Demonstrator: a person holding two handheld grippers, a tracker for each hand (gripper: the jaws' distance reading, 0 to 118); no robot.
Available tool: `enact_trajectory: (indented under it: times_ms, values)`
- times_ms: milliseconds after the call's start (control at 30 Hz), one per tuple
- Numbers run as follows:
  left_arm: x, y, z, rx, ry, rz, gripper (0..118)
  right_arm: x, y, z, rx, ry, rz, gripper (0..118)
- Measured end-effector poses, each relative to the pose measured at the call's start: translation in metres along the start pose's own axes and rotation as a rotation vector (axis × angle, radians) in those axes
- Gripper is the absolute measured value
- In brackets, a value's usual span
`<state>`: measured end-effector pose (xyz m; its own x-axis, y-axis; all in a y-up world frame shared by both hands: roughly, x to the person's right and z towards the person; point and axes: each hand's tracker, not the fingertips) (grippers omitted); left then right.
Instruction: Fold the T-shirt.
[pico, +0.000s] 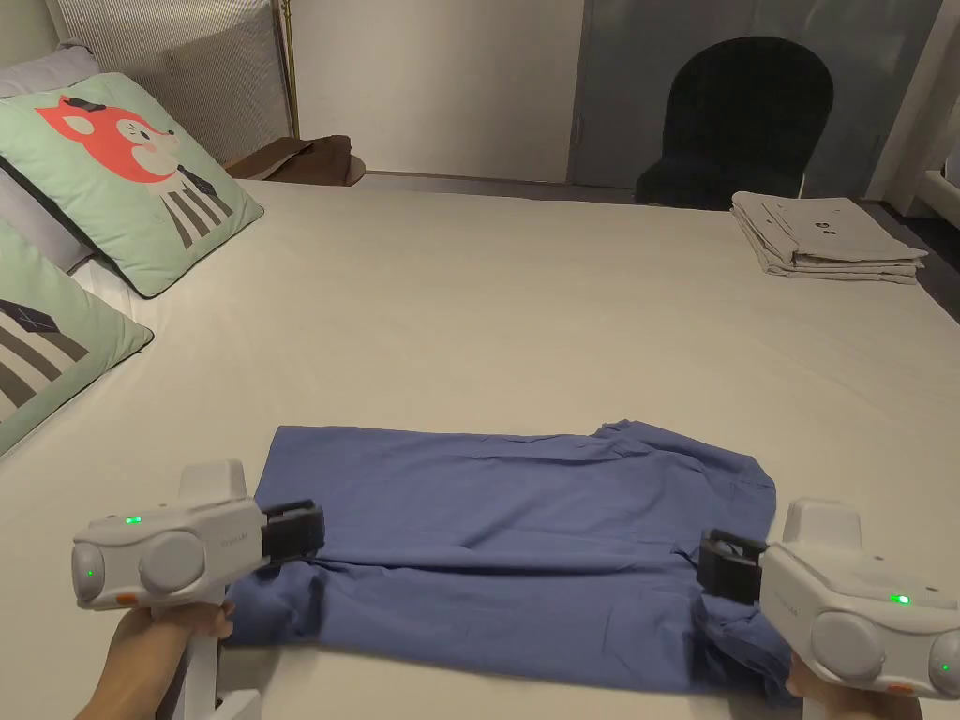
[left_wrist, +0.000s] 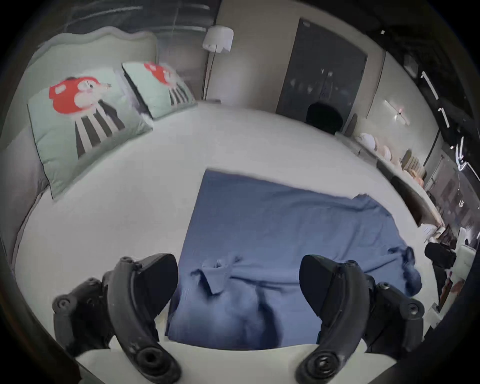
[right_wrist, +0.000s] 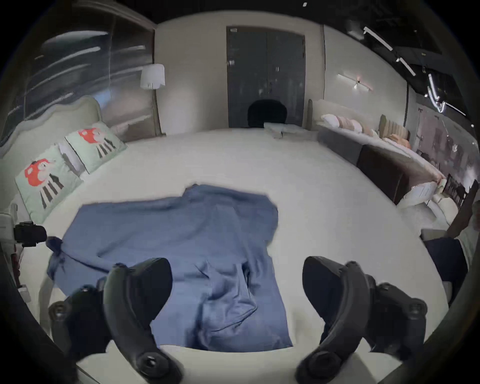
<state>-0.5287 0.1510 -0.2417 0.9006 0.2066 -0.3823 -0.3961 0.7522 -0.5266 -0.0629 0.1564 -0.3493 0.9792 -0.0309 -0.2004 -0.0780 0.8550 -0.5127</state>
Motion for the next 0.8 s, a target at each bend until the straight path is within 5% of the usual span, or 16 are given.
enact_trajectory:
  times_ms: [233,433,533,600,667,700,800]
  values:
    - [0.036,0.024,0.096,0.314,-0.096,0.006,97,-0.018,0.042,0.094,0.291,0.024,0.008,105]
    - [0.069,0.02,0.158,0.532,-0.04,-0.12,97,-0.037,0.049,0.158,0.471,0.006,0.077,100]
    - [0.077,0.013,0.174,0.56,-0.034,-0.154,97,-0.044,0.044,0.17,0.519,-0.019,0.134,82]
    - [0.081,0.008,0.182,0.577,-0.031,-0.175,93,-0.047,0.041,0.175,0.532,-0.022,0.153,51]
    - [0.077,0.005,0.18,0.598,-0.035,-0.197,75,-0.05,0.037,0.18,0.554,-0.042,0.163,16]
    - [0.077,0.004,0.182,0.601,-0.038,-0.203,50,-0.051,0.036,0.181,0.565,-0.048,0.173,0]
    - [0.072,0.002,0.181,0.597,-0.048,-0.207,0,-0.049,0.033,0.183,0.58,-0.037,0.173,0]
